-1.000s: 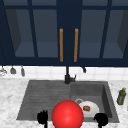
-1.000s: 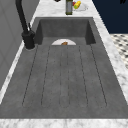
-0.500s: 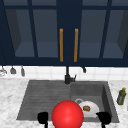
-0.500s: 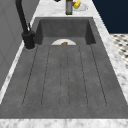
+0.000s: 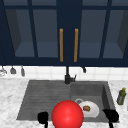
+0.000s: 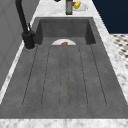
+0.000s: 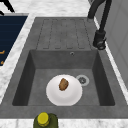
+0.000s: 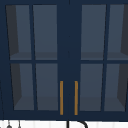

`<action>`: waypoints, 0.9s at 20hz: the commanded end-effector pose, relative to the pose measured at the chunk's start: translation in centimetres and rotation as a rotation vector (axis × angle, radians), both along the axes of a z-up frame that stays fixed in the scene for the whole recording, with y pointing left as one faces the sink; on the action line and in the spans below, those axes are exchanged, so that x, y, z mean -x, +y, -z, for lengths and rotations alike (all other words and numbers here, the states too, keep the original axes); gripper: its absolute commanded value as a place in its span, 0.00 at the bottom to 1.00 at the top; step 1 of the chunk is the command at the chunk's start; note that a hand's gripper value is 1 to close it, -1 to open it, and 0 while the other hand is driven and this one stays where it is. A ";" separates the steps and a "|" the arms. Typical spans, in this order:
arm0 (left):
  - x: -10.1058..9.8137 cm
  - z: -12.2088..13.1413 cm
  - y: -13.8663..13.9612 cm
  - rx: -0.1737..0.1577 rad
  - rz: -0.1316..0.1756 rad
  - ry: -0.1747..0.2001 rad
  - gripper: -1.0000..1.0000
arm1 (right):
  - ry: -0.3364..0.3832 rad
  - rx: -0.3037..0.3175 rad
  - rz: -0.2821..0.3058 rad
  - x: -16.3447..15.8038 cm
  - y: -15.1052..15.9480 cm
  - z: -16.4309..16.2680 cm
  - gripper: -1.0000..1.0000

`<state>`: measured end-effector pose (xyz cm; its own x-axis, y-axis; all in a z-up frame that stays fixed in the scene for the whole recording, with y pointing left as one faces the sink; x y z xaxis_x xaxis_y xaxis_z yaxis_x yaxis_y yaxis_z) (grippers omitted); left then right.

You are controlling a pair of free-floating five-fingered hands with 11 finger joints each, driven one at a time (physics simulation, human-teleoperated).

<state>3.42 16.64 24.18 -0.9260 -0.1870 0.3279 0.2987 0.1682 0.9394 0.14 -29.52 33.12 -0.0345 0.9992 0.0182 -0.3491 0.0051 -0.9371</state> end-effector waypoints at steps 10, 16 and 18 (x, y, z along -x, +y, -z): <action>0.0 0.0 0.0 0.001 -0.003 -0.003 0.50 | 0.001 0.034 0.193 -0.4 -5.0 -2.0 0.00; 0.0 0.0 0.0 0.001 -0.004 -0.004 0.50 | -0.012 0.057 0.253 -1.5 -7.5 -1.8 0.00; 0.0 0.0 0.0 0.001 -0.004 -0.005 0.50 | -0.009 0.061 0.264 -2.1 -8.4 -1.7 0.00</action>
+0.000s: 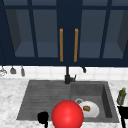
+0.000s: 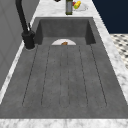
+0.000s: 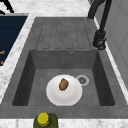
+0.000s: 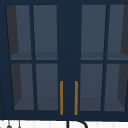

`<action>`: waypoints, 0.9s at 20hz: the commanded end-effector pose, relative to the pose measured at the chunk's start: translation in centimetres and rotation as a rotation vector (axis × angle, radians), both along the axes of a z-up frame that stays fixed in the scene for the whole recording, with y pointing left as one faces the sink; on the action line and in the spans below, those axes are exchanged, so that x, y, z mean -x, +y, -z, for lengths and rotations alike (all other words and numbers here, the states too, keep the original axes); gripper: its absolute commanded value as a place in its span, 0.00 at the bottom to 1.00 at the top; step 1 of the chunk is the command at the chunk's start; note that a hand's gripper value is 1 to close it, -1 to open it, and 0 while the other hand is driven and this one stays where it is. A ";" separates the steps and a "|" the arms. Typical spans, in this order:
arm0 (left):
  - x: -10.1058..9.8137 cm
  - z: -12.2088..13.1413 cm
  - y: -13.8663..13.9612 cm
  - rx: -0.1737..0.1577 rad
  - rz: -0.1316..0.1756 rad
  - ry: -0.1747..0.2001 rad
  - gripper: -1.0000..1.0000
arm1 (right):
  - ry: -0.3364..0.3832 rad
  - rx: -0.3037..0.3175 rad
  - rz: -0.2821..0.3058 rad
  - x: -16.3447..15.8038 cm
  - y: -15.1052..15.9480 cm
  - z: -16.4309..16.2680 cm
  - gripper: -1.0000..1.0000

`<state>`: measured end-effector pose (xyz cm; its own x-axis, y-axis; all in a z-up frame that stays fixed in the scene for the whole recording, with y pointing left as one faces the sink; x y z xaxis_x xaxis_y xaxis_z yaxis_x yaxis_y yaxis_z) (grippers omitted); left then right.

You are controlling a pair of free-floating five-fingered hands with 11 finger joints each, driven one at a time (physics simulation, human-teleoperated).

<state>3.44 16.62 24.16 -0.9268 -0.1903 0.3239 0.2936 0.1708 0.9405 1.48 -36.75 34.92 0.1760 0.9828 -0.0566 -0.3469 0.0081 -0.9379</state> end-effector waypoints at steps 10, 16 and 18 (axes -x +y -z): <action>0.0 0.0 0.0 0.000 0.000 -0.001 0.50 | -0.010 -0.003 0.106 -3.3 -5.7 -0.6 0.00; 0.0 0.0 0.0 0.000 -0.001 -0.001 0.50 | -0.011 -0.015 0.080 -6.0 -9.3 -0.8 0.00; 0.0 0.0 0.0 0.000 -0.001 -0.001 0.50 | -0.009 -0.019 0.074 -7.2 -10.6 -0.8 0.00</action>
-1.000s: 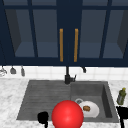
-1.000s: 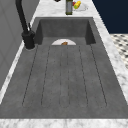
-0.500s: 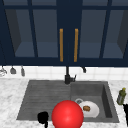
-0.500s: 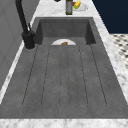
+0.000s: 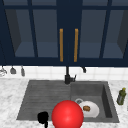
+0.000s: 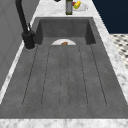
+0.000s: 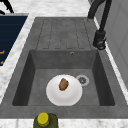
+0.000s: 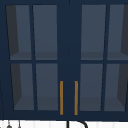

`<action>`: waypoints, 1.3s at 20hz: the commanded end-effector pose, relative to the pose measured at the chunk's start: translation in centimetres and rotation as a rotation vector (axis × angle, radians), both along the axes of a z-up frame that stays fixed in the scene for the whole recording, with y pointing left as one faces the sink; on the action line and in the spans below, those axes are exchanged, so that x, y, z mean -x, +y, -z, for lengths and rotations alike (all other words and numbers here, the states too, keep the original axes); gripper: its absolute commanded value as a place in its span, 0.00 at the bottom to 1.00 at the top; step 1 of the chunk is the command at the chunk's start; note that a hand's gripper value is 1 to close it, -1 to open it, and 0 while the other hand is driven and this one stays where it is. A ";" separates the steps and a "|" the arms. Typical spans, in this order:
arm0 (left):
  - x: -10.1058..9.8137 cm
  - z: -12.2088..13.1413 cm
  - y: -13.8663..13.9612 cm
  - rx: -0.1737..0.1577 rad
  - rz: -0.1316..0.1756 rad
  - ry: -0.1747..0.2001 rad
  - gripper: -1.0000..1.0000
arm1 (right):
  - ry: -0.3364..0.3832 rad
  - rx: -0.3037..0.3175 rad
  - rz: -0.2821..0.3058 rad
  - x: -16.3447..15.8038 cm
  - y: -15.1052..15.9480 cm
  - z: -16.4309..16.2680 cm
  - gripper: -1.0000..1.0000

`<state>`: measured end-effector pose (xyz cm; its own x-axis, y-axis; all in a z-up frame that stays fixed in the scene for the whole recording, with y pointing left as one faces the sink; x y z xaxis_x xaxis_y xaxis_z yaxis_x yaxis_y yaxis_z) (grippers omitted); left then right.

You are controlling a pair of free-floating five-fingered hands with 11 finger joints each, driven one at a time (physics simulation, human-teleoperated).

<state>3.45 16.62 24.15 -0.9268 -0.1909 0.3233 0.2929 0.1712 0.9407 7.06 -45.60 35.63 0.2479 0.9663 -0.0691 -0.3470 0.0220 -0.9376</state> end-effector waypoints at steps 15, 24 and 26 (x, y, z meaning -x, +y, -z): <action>0.0 0.0 0.0 0.000 0.000 0.000 0.50 | 0.022 0.031 -0.034 -10.7 -8.3 7.9 0.00; 0.0 0.0 0.0 0.000 0.000 0.000 0.50 | 0.050 -0.022 -0.035 -14.3 -12.4 13.0 0.00; 0.0 0.0 0.0 0.000 0.000 0.000 0.50 | 0.052 -0.038 -0.058 -14.3 -13.5 14.4 0.00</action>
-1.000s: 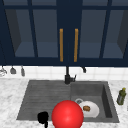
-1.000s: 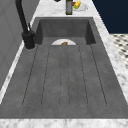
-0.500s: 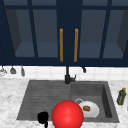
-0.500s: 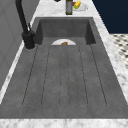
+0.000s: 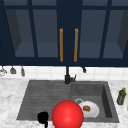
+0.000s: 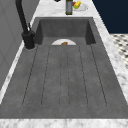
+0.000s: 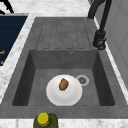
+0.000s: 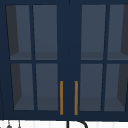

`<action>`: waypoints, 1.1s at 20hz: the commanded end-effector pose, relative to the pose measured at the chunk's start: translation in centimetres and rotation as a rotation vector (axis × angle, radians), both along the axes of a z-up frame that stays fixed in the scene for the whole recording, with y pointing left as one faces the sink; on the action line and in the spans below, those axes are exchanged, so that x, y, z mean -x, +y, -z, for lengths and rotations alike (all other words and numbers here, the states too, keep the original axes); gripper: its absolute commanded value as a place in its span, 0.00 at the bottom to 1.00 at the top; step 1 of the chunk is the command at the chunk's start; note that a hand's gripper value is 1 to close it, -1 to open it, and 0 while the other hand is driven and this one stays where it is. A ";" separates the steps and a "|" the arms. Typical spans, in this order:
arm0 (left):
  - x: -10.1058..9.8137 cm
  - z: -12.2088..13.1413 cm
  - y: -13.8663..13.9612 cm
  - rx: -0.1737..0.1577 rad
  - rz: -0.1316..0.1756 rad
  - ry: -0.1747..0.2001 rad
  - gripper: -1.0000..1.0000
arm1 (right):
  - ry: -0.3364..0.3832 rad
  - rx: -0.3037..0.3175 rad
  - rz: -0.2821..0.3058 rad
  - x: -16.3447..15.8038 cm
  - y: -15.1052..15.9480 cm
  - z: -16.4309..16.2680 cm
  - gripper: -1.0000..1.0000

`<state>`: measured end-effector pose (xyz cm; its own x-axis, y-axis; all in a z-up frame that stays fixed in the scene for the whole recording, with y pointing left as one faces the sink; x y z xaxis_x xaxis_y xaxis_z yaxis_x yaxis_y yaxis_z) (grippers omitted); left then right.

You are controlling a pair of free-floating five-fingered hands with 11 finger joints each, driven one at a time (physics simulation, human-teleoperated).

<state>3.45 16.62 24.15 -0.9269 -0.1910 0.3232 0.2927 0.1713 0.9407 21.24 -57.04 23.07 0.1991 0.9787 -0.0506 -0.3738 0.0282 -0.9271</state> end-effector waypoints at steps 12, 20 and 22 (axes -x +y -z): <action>0.0 0.0 0.0 0.000 0.000 0.000 0.50 | 0.124 0.002 -0.001 -4.1 -4.7 6.4 0.00; 0.0 0.0 0.0 0.000 0.000 0.000 0.50 | 0.289 0.017 -0.014 -7.7 -4.9 8.5 0.00; 0.0 0.0 0.0 0.000 0.000 0.000 0.50 | 0.275 0.013 -0.042 -8.3 -6.0 9.6 0.00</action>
<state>3.45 16.62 24.15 -0.9269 -0.1910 0.3232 0.2927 0.1713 0.9407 28.60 -62.02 14.75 0.1720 0.9804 -0.0960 -0.5795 0.0219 -0.8147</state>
